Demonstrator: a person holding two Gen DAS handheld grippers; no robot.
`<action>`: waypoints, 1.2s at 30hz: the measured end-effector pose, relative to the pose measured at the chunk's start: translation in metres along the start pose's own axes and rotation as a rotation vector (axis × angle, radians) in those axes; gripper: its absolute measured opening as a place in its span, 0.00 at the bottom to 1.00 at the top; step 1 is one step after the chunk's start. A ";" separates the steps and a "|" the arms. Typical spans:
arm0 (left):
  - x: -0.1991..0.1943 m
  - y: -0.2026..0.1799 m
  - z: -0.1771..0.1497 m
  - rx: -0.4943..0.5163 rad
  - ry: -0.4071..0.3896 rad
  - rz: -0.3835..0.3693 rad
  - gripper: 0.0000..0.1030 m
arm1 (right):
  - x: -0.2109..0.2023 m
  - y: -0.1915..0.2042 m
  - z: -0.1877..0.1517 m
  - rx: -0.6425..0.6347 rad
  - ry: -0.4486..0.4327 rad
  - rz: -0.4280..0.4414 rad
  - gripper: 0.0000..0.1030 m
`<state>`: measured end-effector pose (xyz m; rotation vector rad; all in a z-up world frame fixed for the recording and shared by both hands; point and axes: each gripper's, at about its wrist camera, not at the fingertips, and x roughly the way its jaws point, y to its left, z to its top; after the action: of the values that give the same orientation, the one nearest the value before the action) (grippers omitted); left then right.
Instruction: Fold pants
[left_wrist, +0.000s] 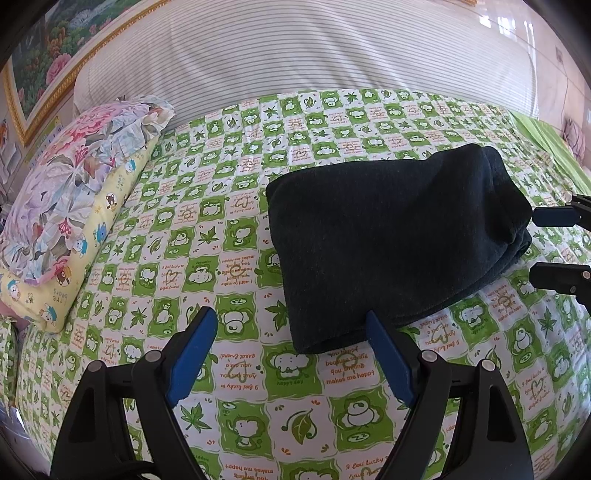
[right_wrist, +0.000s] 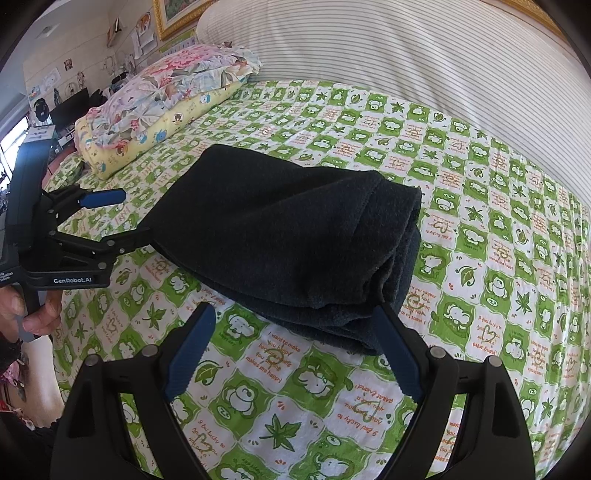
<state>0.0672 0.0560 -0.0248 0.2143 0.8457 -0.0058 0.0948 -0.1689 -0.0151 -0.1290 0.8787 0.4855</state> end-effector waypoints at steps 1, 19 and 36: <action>0.000 0.000 0.000 0.001 0.001 0.000 0.81 | 0.000 0.000 0.000 -0.001 0.000 0.000 0.84; 0.000 -0.001 0.001 0.000 0.000 0.000 0.81 | 0.001 -0.002 0.001 0.003 0.001 -0.001 0.85; 0.001 -0.004 0.001 -0.004 0.001 -0.008 0.81 | 0.002 -0.004 0.001 0.007 0.001 0.000 0.85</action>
<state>0.0679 0.0525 -0.0257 0.2071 0.8477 -0.0115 0.0985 -0.1718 -0.0159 -0.1229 0.8811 0.4820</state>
